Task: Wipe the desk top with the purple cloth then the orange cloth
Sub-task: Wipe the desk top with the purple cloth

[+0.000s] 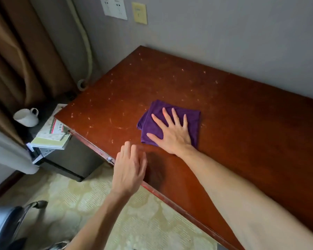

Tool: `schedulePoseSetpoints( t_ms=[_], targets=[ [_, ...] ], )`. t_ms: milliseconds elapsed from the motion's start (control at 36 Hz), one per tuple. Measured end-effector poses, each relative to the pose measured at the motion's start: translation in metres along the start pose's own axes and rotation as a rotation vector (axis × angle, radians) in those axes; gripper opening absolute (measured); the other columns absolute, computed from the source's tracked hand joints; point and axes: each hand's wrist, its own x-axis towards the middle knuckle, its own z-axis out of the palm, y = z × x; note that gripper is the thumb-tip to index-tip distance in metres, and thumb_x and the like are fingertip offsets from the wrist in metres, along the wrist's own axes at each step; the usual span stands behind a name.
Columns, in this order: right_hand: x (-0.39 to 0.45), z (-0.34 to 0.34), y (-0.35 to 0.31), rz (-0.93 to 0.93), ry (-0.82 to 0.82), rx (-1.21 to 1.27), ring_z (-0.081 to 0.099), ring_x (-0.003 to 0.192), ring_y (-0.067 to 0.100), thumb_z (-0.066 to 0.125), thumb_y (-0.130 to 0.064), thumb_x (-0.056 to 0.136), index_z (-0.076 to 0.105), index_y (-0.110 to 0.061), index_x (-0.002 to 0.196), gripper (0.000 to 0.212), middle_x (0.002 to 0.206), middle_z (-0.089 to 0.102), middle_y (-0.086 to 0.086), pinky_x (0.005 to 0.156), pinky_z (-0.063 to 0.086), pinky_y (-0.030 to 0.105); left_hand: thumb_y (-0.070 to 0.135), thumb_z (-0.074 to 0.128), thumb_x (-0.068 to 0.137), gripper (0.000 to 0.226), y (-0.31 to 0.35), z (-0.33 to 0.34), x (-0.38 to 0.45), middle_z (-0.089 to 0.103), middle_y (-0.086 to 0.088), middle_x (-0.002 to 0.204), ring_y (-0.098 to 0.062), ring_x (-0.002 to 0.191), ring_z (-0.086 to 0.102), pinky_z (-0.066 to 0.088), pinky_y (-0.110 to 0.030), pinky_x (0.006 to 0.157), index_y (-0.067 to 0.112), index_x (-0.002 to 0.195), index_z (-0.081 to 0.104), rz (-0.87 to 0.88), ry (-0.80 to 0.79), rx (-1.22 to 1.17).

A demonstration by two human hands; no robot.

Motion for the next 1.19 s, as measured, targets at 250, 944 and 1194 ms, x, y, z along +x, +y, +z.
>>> schedulePoseSetpoints(
  t_ms=[250, 944, 1194],
  targets=[
    [0.030, -0.002, 0.023, -0.068, 0.027, -0.029, 0.000, 0.160, 0.026, 0.022, -0.084, 0.093, 0.006, -0.049, 0.161, 0.079, 0.174, 0.002, -0.005, 0.125, 0.001, 0.059, 0.030, 0.049, 0.099, 0.024, 0.003, 0.021, -0.019, 0.053, 0.001, 0.118, -0.021, 0.104, 0.051, 0.039, -0.035, 0.088, 0.016, 0.118, 0.056, 0.179, -0.089, 0.033],
    [-0.090, -0.013, 0.140, -0.064, 0.042, -0.020, 0.000, 0.160, 0.020, 0.023, -0.083, 0.090, 0.007, -0.053, 0.160, 0.078, 0.174, 0.003, -0.009, 0.126, 0.009, 0.058, 0.037, 0.038, 0.101, 0.042, 0.067, 0.069, 0.039, 0.053, -0.009, 0.128, -0.026, 0.114, 0.054, 0.046, -0.042, 0.100, 0.008, 0.129, 0.052, 0.055, -0.166, 0.037],
    [0.061, -0.034, 0.196, 0.119, 0.052, 0.001, 0.001, 0.160, 0.021, 0.019, -0.088, 0.085, 0.012, -0.053, 0.159, 0.082, 0.173, 0.005, -0.007, 0.126, 0.004, 0.056, 0.042, 0.028, 0.105, 0.053, 0.065, 0.078, 0.038, 0.043, -0.010, 0.150, -0.023, 0.146, 0.033, 0.017, -0.038, 0.122, 0.014, 0.149, 0.037, 0.120, -0.262, 0.131]
  ],
)
